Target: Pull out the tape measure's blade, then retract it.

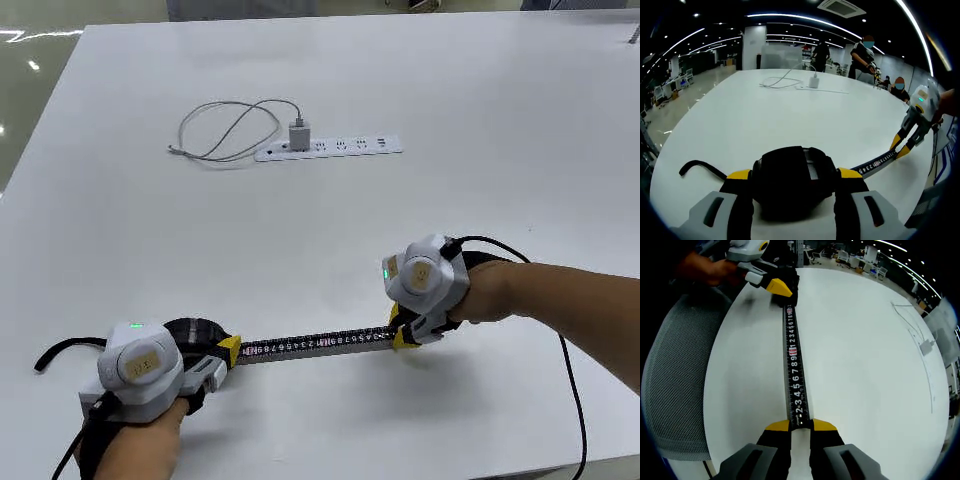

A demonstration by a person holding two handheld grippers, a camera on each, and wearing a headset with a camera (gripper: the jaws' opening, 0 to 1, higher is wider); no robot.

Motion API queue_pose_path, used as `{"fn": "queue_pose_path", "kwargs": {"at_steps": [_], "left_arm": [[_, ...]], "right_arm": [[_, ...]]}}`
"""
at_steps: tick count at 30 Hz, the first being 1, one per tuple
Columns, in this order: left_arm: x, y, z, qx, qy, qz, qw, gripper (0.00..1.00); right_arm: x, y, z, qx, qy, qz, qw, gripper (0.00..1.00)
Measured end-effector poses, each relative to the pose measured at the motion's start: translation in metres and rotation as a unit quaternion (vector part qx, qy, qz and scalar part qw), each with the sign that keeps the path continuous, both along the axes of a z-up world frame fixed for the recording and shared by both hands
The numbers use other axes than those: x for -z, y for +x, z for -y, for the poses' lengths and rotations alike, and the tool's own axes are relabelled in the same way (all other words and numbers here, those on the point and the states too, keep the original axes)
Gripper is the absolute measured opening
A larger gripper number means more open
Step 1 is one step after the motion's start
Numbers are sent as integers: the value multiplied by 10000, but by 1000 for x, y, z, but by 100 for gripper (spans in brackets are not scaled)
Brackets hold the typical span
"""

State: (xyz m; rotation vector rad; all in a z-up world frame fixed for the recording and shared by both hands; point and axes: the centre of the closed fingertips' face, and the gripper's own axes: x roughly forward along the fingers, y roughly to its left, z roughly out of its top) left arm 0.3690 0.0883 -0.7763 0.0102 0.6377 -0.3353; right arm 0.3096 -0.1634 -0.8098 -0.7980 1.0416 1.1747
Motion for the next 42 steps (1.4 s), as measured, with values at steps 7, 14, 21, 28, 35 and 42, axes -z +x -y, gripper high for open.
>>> {"fn": "queue_pose_path", "kwargs": {"at_steps": [7,14,21,28,35,42], "left_arm": [[0,0,0,-3,-7,-32,10000,61],[0,-1,0,-2,-3,-86,10000,62],[1,-1,0,16,7,-109,9999,62],[1,0,0,26,5,-139,9999,62],[1,-1,0,20,0,-152,9999,62],[1,-1,0,19,7,-164,9999,62]], "right_arm": [[0,0,-3,69,-11,20,10000,9],[-1,0,-5,96,41,-15,9999,9],[-1,1,-7,134,26,-17,9999,9],[0,2,-10,288,-59,-77,9995,9],[0,2,-11,271,-67,-47,9996,10],[0,3,-13,234,20,-63,9997,9]]}}
